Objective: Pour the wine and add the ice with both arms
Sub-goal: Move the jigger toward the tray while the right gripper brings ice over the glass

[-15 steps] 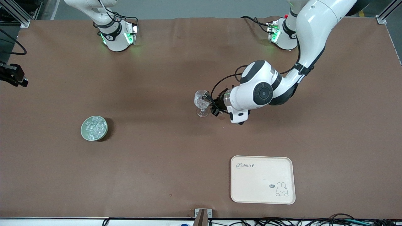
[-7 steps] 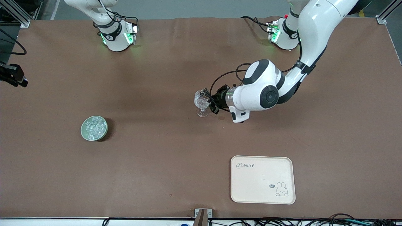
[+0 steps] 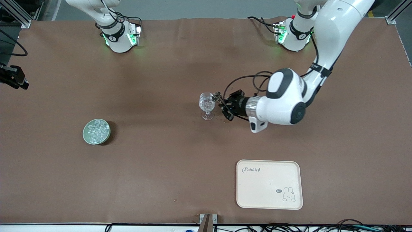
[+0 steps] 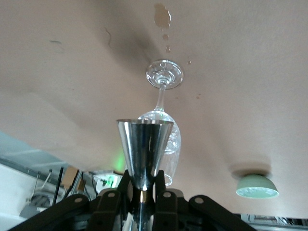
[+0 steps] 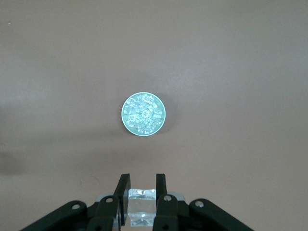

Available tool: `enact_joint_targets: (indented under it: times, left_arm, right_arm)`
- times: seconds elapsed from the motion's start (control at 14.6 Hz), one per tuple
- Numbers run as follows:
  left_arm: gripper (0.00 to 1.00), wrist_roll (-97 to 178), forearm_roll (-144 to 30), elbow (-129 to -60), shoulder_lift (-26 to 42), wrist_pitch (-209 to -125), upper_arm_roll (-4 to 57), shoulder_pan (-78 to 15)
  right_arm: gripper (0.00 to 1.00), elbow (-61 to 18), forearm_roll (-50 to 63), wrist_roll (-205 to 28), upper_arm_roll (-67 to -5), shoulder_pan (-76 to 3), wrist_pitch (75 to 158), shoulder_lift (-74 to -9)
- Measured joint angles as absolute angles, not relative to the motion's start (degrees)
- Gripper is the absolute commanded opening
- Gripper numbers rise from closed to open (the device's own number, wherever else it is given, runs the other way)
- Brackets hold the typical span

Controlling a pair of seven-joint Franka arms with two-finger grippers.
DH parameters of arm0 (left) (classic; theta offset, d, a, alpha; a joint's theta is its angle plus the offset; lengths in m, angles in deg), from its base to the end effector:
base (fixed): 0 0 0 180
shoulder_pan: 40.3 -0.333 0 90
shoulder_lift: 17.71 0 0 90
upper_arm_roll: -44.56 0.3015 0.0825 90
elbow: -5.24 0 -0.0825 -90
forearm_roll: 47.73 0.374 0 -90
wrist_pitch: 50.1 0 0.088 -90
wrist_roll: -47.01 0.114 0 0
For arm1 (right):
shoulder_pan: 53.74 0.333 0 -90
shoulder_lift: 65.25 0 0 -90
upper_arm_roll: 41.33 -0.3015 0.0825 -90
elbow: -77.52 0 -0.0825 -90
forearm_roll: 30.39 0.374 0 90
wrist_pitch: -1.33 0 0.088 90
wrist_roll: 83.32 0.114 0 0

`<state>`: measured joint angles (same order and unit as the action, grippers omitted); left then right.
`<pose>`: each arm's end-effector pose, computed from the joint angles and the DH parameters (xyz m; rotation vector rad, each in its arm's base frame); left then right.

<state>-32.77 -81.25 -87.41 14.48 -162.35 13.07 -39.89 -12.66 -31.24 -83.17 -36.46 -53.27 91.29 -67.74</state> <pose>0.5599 -0.3418 0.3344 2.1901 1.4415 -1.0502 0.5304 -0.0435 0.6248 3.1259 -0.1246 0.0610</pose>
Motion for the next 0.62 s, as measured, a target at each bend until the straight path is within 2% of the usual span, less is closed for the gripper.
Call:
enact_joint_targets:
  times: [0.34,0.62]
  left_arm:
    - [0.00,-32.18,-88.17,-83.29,13.74,-157.17,21.32,-40.06]
    - [0.00,-32.02,-88.62,-78.38,16.80,-155.49,25.99,-40.18]
  right_arm:
    - [0.03,-12.41,-31.09,-68.81,-37.30,-42.69,91.30,-67.74]
    - [0.03,-12.30,-31.01,-57.76,-37.61,-33.05,92.98,-66.85]
